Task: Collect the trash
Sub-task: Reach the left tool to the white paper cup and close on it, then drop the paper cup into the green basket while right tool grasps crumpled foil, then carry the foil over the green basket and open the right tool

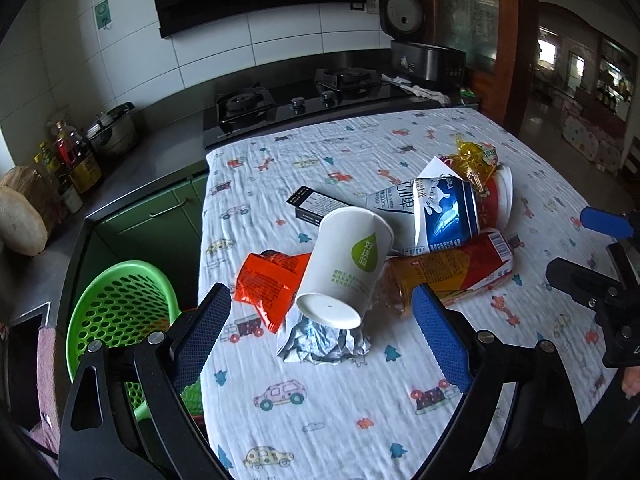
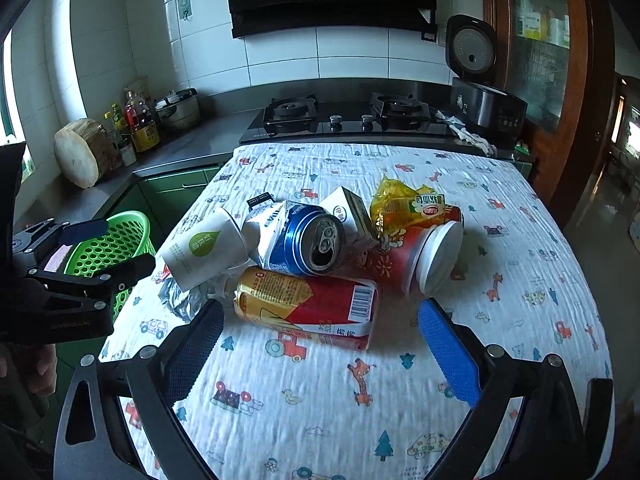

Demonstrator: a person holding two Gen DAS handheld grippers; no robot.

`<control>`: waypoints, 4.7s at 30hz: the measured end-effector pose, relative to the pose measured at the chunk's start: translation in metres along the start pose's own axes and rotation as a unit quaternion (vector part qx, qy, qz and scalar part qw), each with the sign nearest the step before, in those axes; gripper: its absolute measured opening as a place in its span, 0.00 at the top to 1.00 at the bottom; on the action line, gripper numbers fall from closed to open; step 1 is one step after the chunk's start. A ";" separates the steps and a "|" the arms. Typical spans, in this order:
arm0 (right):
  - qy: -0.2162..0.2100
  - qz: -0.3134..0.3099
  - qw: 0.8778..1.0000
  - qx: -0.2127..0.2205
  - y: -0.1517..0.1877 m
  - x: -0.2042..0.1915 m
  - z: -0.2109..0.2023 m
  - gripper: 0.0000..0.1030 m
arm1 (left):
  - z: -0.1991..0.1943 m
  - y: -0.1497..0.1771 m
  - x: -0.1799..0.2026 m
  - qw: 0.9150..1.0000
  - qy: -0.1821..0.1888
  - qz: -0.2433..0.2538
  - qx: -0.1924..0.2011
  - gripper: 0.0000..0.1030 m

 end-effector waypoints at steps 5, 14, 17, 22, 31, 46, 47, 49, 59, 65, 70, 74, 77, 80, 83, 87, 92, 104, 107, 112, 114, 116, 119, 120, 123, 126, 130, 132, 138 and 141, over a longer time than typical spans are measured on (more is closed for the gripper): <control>0.001 -0.017 1.000 -0.008 -0.011 -0.002 0.016 0.14 | 0.028 -0.003 0.009 0.999 0.007 0.038 -0.021 0.12; 0.006 -0.038 0.999 -0.022 -0.025 -0.001 0.038 0.14 | 0.068 -0.004 0.009 0.997 0.014 0.054 -0.060 0.12; 0.003 -0.033 0.999 -0.026 -0.024 0.000 0.044 0.14 | 0.073 -0.005 0.010 0.996 0.021 0.058 -0.064 0.16; -0.006 -0.029 0.999 -0.038 -0.015 -0.005 0.051 0.14 | 0.078 -0.004 0.013 0.995 0.033 0.060 -0.074 0.32; -0.022 -0.037 0.998 -0.035 -0.011 -0.021 0.047 0.14 | 0.057 -0.011 0.005 0.997 0.046 0.050 -0.043 0.42; -0.128 -0.082 0.988 -0.033 -0.016 -0.107 0.067 0.24 | -0.008 -0.033 -0.082 0.999 -0.006 -0.039 0.030 0.42; -0.137 -0.084 0.986 -0.036 -0.015 -0.113 0.070 0.25 | -0.011 -0.033 -0.088 0.998 -0.011 -0.044 0.032 0.42; -0.149 -0.088 0.984 -0.041 -0.016 -0.127 0.078 0.25 | -0.015 -0.032 -0.101 0.998 -0.019 -0.052 0.035 0.42; -0.150 -0.102 0.980 -0.083 -0.012 -0.160 0.130 0.34 | -0.023 -0.013 -0.153 0.995 -0.051 -0.084 0.031 0.42; -0.123 -0.115 0.981 -0.093 -0.007 -0.167 0.147 0.35 | -0.024 -0.003 -0.178 0.993 -0.065 -0.099 0.026 0.42; -0.125 -0.102 0.982 -0.100 -0.002 -0.163 0.156 0.45 | -0.022 0.003 -0.194 0.991 -0.075 -0.106 0.020 0.42; -0.133 -0.097 0.982 -0.098 0.000 -0.162 0.152 0.54 | -0.019 0.007 -0.207 0.990 -0.086 -0.112 0.014 0.42; -0.133 -0.097 0.982 -0.096 0.000 -0.160 0.145 0.58 | -0.016 0.012 -0.219 0.988 -0.094 -0.118 0.008 0.42; -0.138 -0.095 0.982 -0.091 0.001 -0.160 0.134 0.58 | -0.013 0.016 -0.231 0.987 -0.104 -0.126 0.002 0.42; -0.145 -0.097 0.981 -0.087 0.002 -0.159 0.119 0.58 | -0.008 0.022 -0.245 0.984 -0.114 -0.134 -0.008 0.42; -0.156 -0.098 0.980 -0.080 0.003 -0.160 0.097 0.58 | 0.001 0.033 -0.264 0.981 -0.127 -0.146 -0.025 0.42; -0.166 -0.106 0.979 -0.056 -0.013 -0.169 0.079 0.58 | 0.013 0.045 -0.283 0.976 -0.140 -0.160 -0.044 0.41; -0.215 -0.144 0.966 -0.014 -0.082 -0.247 0.098 0.58 | 0.013 0.061 -0.326 0.965 -0.164 -0.199 -0.055 0.28; -0.230 -0.154 0.961 -0.013 -0.094 -0.271 0.110 0.58 | 0.005 0.061 -0.337 0.962 -0.168 -0.208 -0.046 0.26; -0.246 -0.170 0.954 -0.017 -0.105 -0.313 0.133 0.58 | -0.010 0.059 -0.355 0.957 -0.179 -0.225 -0.032 0.25; -0.251 -0.175 0.952 -0.021 -0.107 -0.327 0.142 0.57 | -0.015 0.059 -0.362 0.955 -0.182 -0.232 -0.028 0.24; -0.257 -0.177 0.950 -0.028 -0.107 -0.340 0.151 0.56 | -0.019 0.059 -0.367 0.954 -0.186 -0.236 -0.024 0.23; -0.262 -0.180 0.948 -0.031 -0.107 -0.354 0.159 0.53 | -0.024 0.060 -0.374 0.952 -0.189 -0.240 -0.020 0.23; -0.263 -0.180 0.947 -0.031 -0.107 -0.357 0.161 0.51 | -0.024 0.060 -0.375 0.952 -0.189 -0.241 -0.020 0.23; -0.262 -0.178 0.948 -0.030 -0.107 -0.362 0.164 0.42 | -0.025 0.060 -0.379 0.952 -0.188 -0.242 -0.019 0.23; -0.262 -0.174 0.949 -0.023 -0.106 -0.360 0.160 0.35 | -0.024 0.061 -0.378 0.952 -0.185 -0.242 -0.019 0.23; -0.253 -0.168 0.953 -0.017 -0.104 -0.344 0.149 0.34 | -0.021 0.057 -0.371 0.955 -0.176 -0.238 -0.018 0.22; -0.245 -0.162 0.956 -0.014 -0.102 -0.332 0.141 0.31 | -0.020 0.054 -0.365 0.957 -0.169 -0.236 -0.018 0.22; -0.202 -0.147 0.968 -0.007 -0.089 -0.279 0.116 0.29 | -0.015 0.041 -0.327 0.966 -0.151 -0.207 -0.014 0.22; -0.174 -0.145 0.974 0.000 -0.080 -0.249 0.105 0.29 | -0.014 0.034 -0.307 0.970 -0.143 -0.199 -0.010 0.22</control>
Point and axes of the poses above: each gripper's, at about its wrist camera, not at the fingertips, and z roughly the way its jaws point, x to its right, y to its underside, the point moved 6 cm from there along z, roughly the way its jaws point, and after that the axes turned 10 degrees about -z, right-handed, at the moved point
